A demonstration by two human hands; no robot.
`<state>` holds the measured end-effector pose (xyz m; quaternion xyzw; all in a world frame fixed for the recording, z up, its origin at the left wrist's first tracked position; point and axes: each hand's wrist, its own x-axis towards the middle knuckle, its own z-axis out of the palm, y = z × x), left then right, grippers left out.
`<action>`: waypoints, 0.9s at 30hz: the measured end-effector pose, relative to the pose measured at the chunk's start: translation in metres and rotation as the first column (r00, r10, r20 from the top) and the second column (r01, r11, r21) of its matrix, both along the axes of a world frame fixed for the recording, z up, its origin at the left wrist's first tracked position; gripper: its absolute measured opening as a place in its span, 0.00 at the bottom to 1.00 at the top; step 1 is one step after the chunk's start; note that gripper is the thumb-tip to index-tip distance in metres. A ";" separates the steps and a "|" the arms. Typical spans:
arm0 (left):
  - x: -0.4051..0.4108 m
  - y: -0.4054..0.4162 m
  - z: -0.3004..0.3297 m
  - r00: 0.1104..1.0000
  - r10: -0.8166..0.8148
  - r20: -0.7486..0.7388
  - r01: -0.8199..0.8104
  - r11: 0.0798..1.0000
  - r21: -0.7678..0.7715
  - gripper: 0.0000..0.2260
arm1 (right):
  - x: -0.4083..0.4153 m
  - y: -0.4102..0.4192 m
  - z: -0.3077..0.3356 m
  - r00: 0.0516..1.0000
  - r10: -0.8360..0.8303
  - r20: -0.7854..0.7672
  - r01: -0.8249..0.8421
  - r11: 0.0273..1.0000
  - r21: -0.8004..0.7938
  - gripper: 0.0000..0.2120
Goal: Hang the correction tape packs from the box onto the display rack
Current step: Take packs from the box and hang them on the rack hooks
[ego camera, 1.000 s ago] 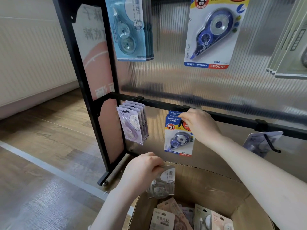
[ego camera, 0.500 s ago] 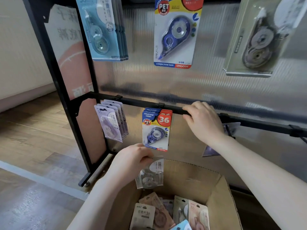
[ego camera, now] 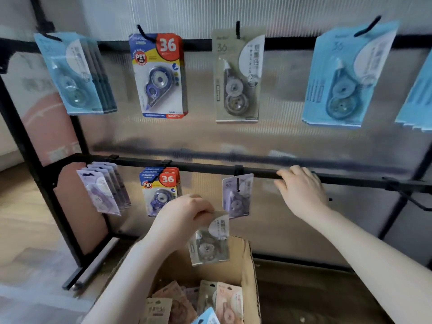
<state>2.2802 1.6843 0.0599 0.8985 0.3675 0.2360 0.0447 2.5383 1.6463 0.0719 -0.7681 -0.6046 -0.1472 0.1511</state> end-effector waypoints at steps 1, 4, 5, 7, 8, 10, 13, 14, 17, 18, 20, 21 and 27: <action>0.010 -0.002 0.002 1.000 -0.003 -0.003 0.002 1.000 -0.003 0.12 | 0.012 -0.008 0.001 1.000 -0.017 0.000 0.017 1.000 -0.005 0.18; 0.046 -0.012 0.003 0.999 -0.029 0.028 0.029 1.000 0.004 0.13 | 0.049 -0.029 0.003 0.997 -0.072 0.022 0.072 0.997 -0.020 0.18; 0.059 -0.016 0.004 0.998 -0.043 0.043 0.043 0.999 0.011 0.12 | 0.062 -0.035 0.003 0.995 -0.092 0.024 0.093 0.995 -0.022 0.18; 0.088 -0.025 0.005 0.995 -0.081 0.058 0.080 0.997 0.018 0.07 | 0.086 -0.047 0.001 0.991 -0.135 0.013 0.135 0.990 -0.026 0.18; 0.103 -0.029 0.005 0.993 -0.102 0.062 0.101 0.995 0.022 0.06 | 0.098 -0.053 0.000 0.988 -0.155 0.000 0.155 0.988 -0.029 0.18; 0.132 -0.034 0.008 0.988 -0.135 0.072 0.134 0.991 0.018 0.06 | 0.118 -0.065 -0.004 0.983 -0.184 -0.018 0.183 0.983 -0.030 0.18; 0.172 -0.039 0.014 0.977 -0.187 0.099 0.184 0.982 0.036 0.06 | 0.142 -0.081 -0.011 0.978 -0.209 -0.021 0.208 0.977 -0.051 0.18; 0.184 -0.040 0.015 0.974 -0.199 0.107 0.195 0.980 0.042 0.06 | 0.148 -0.085 -0.012 0.976 -0.214 -0.027 0.212 0.975 -0.061 0.18; 0.216 -0.043 0.018 0.968 -0.217 0.124 0.213 0.976 0.052 0.06 | 0.165 -0.096 -0.014 0.974 -0.224 -0.028 0.221 0.972 -0.079 0.18; 0.226 -0.043 0.019 0.968 -0.218 0.123 0.213 0.976 0.051 0.06 | 0.170 -0.099 -0.014 0.974 -0.225 -0.029 0.222 0.972 -0.080 0.18; 0.242 -0.042 0.018 0.972 -0.202 0.123 0.199 0.979 0.034 0.06 | 0.178 -0.104 -0.015 0.975 -0.221 -0.024 0.218 0.972 -0.085 0.18; 0.249 -0.041 0.018 0.974 -0.190 0.122 0.189 0.982 0.019 0.05 | 0.182 -0.105 -0.016 0.976 -0.219 -0.020 0.216 0.972 -0.087 0.18; 0.264 -0.036 0.009 0.988 -0.142 0.060 0.143 0.990 -0.009 0.05 | 0.195 -0.114 -0.024 0.978 -0.210 -0.012 0.208 0.972 -0.106 0.19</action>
